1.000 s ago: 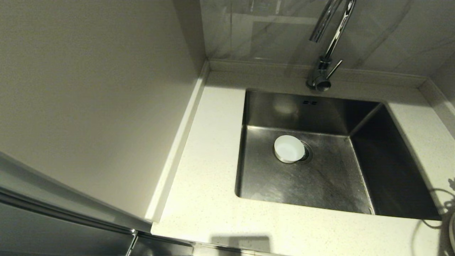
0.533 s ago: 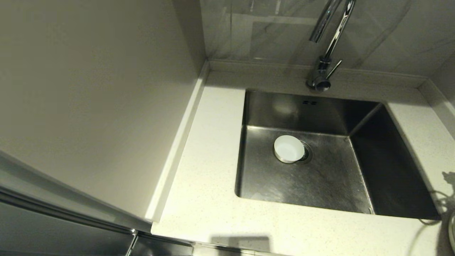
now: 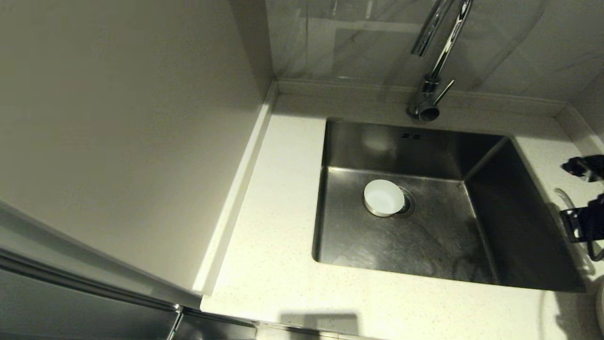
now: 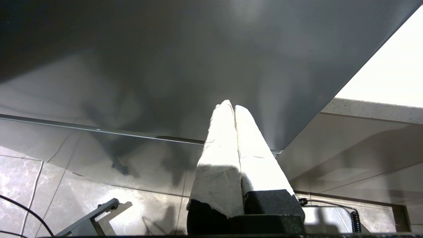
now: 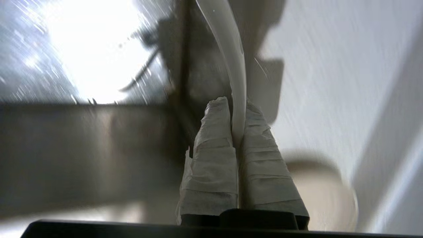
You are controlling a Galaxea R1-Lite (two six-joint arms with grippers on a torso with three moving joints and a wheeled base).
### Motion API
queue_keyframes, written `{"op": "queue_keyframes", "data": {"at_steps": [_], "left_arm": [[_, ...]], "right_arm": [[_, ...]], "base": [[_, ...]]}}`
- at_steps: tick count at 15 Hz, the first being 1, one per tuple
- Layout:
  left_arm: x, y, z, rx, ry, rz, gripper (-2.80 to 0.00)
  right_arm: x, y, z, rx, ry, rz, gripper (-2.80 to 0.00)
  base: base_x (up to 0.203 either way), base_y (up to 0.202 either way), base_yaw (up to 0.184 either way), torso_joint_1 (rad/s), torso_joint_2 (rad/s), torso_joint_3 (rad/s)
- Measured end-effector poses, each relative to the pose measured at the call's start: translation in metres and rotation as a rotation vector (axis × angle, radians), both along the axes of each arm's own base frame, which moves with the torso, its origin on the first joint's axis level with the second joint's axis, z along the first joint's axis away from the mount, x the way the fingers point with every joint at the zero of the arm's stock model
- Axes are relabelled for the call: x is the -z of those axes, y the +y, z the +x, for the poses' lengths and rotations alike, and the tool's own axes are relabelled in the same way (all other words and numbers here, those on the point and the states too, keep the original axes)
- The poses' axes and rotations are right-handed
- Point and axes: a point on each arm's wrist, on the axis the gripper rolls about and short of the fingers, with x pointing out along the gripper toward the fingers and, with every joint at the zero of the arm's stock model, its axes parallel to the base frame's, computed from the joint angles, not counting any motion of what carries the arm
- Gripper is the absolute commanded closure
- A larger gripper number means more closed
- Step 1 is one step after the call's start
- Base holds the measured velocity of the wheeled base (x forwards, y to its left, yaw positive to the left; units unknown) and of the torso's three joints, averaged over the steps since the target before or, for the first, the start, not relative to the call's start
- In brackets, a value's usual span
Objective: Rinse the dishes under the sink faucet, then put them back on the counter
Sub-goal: Put a spoon into the sink
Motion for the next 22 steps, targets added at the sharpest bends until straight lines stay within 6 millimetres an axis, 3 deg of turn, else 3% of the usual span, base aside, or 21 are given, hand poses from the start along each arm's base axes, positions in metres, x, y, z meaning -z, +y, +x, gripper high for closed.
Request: {"op": "queue_keyframes", "data": {"at_steps": [4,8,14,22], "left_arm": [[0.000,0.000,0.000,0.000,0.000,0.000,0.00],[0.000,0.000,0.000,0.000,0.000,0.000,0.00],[0.000,0.000,0.000,0.000,0.000,0.000,0.00],[0.000,0.000,0.000,0.000,0.000,0.000,0.00]], "right_arm": [[0.012,0.062,0.051,-0.098,-0.108,-0.092,0.00],[0.012,0.108,0.091,-0.148,-0.199,-0.072,0.00],[0.010,0.170,0.135,-0.210,-0.248,0.040,0.00],[0.050,0.236,0.182,-0.203,-0.142,0.361,0.00]], "base": [[0.000,0.000,0.000,0.000,0.00,0.000],[0.000,0.000,0.000,0.000,0.00,0.000],[0.000,0.000,0.000,0.000,0.00,0.000],[0.000,0.000,0.000,0.000,0.00,0.000]]}}
